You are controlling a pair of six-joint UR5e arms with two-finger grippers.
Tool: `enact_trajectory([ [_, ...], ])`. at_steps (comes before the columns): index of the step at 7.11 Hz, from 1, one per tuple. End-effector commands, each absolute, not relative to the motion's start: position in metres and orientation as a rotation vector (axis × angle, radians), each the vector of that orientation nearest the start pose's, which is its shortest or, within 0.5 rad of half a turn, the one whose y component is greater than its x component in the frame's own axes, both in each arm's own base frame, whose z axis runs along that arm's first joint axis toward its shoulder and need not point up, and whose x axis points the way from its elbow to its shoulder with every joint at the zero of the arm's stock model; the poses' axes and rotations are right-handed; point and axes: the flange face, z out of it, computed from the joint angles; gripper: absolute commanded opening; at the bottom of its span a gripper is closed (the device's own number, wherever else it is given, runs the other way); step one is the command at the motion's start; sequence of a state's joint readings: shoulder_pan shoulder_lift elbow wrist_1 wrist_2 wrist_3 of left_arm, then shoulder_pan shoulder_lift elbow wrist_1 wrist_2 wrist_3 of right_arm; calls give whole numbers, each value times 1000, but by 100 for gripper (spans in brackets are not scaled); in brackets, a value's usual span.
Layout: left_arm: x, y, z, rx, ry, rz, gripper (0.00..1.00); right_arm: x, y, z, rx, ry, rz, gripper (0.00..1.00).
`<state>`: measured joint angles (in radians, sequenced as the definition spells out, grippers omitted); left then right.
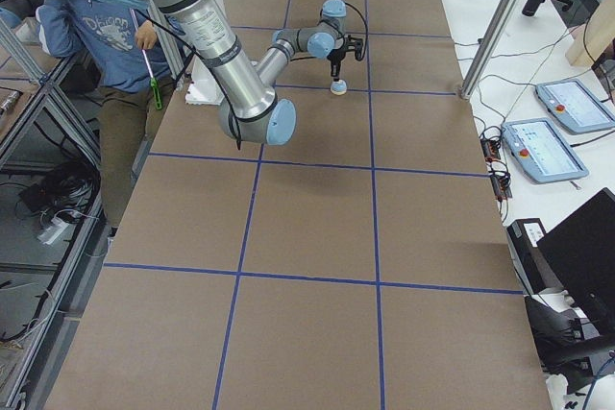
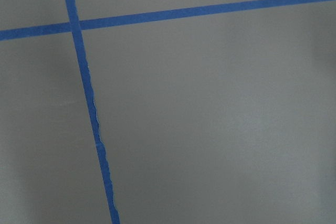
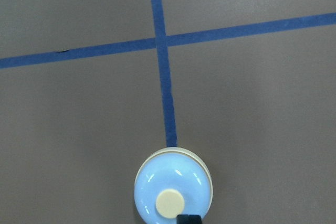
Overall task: Place and press bell with both arms
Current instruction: 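Press down on the bell's button with the right gripper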
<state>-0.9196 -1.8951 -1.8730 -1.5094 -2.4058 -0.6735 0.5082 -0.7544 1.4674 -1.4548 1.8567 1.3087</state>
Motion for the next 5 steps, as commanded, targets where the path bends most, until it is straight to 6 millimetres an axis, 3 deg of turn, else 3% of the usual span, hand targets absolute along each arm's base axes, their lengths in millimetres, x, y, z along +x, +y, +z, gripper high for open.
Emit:
enact_trajectory([
  [1,301,-491,339,-81,966,217,92,-602,-456,185,61,-863,109,0],
  [5,302,-491,339,-82,965,217,92,-613,-465,186,69,-841,112,0],
])
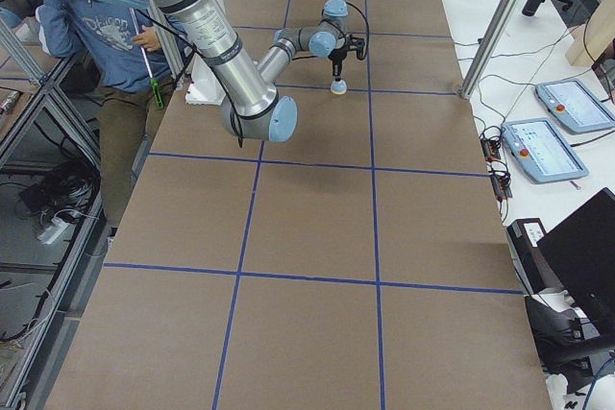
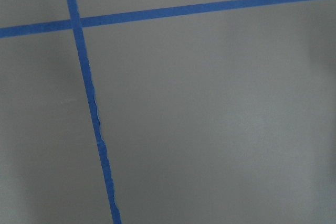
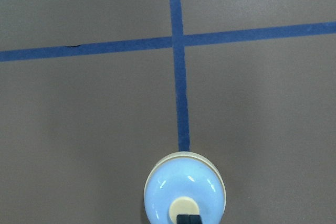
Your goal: Place and press bell with both arms
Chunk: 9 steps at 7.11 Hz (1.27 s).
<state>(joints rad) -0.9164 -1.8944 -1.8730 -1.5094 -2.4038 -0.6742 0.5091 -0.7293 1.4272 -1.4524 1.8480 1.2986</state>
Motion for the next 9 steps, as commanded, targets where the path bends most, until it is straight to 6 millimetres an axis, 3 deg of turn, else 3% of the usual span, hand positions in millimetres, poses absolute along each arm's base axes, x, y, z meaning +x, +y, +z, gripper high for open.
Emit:
enact_trajectory([
  [1,302,-491,339,-81,965,218,92,-615,-465,186,71,-843,110,0],
  [3,302,-491,339,-82,965,217,92,-618,-466,193,64,-835,104,0],
  [5,302,-491,336,-78,967,220,92,-613,-468,185,71,-850,96,0],
  [6,302,-491,336,-78,967,219,92,-582,-480,160,41,-913,97,0],
  [7,302,-491,336,-78,967,219,92,-544,-488,164,1,-933,110,0],
  [8,299,-492,337,-76,969,216,92,-500,-481,192,11,-937,129,0],
  [9,289,-492,332,-61,974,208,92,-442,-473,228,36,-939,121,0],
])
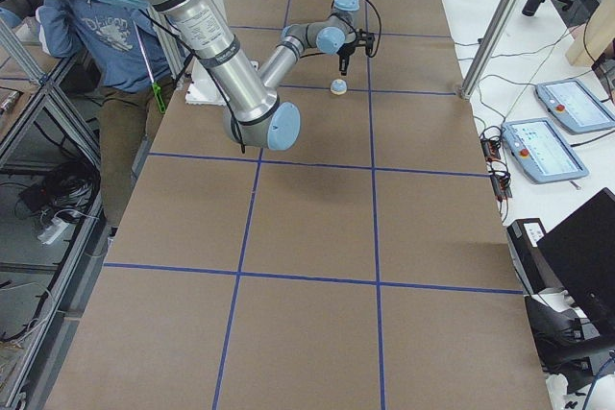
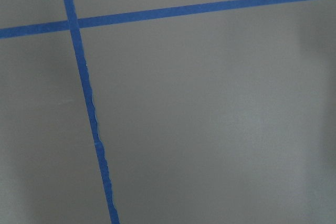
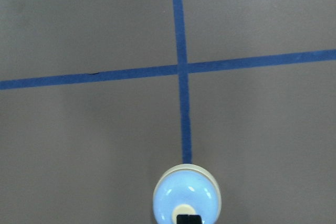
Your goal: Place and press bell with both arms
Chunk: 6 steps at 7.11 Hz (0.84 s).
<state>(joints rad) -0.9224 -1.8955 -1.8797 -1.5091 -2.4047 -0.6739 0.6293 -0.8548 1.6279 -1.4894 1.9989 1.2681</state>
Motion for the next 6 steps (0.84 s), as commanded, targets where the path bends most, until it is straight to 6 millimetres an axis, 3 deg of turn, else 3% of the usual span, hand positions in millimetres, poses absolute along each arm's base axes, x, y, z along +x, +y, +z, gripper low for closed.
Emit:
enact_trajectory([
  [1,272,-487,344,-61,965,184,92,-385,-472,263,48,-931,108,9],
  [2,245,-488,357,-38,958,170,92,-325,-486,294,26,-940,94,53],
  [3,205,-475,394,-6,936,215,92,-269,-495,328,32,-924,111,65],
  [4,152,-477,429,46,910,244,92,-221,-482,369,56,-882,92,100],
  [6,49,-468,499,130,855,270,93,-101,-465,461,117,-803,-18,100],
])
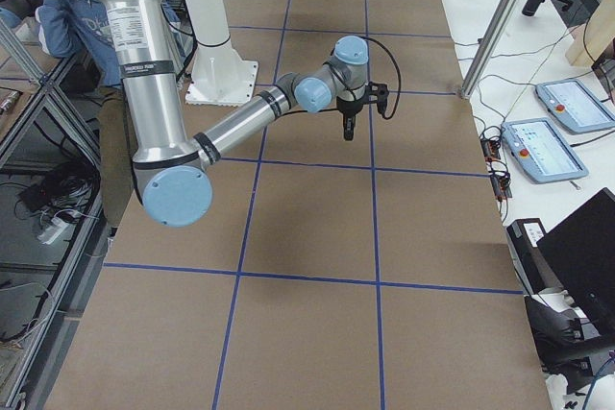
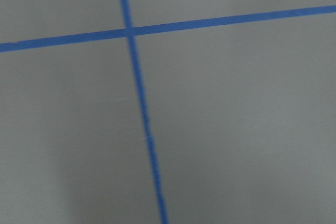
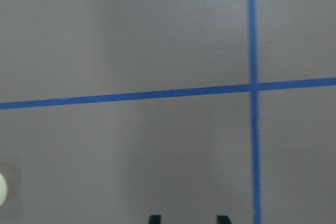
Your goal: Place and press bell with both arms
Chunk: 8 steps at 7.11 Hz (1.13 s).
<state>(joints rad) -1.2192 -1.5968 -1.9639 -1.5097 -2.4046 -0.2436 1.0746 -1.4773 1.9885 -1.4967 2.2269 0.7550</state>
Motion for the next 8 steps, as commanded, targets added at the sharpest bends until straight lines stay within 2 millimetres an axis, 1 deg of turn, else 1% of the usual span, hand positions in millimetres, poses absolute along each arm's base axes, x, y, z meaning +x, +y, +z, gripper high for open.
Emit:
enact_trajectory([
  [1,3,-465,534,159,828,279,99,-44,-449,499,142,-783,-54,100],
  [2,-47,-465,583,177,811,282,99,0,-429,527,168,-755,-74,100],
  [3,-85,-460,621,194,803,301,99,32,-418,543,161,-746,-81,100],
  [4,-94,-460,630,183,803,279,99,56,-413,555,145,-735,-105,100],
  [5,-97,-458,641,158,806,255,99,73,-408,567,134,-729,-120,100],
  [6,-97,-456,654,128,814,227,99,80,-403,574,124,-730,-112,100],
  [7,-97,-451,659,92,818,163,99,81,-403,573,126,-729,-111,100],
  [8,-99,-444,671,65,814,132,99,80,-407,569,134,-728,-116,100],
])
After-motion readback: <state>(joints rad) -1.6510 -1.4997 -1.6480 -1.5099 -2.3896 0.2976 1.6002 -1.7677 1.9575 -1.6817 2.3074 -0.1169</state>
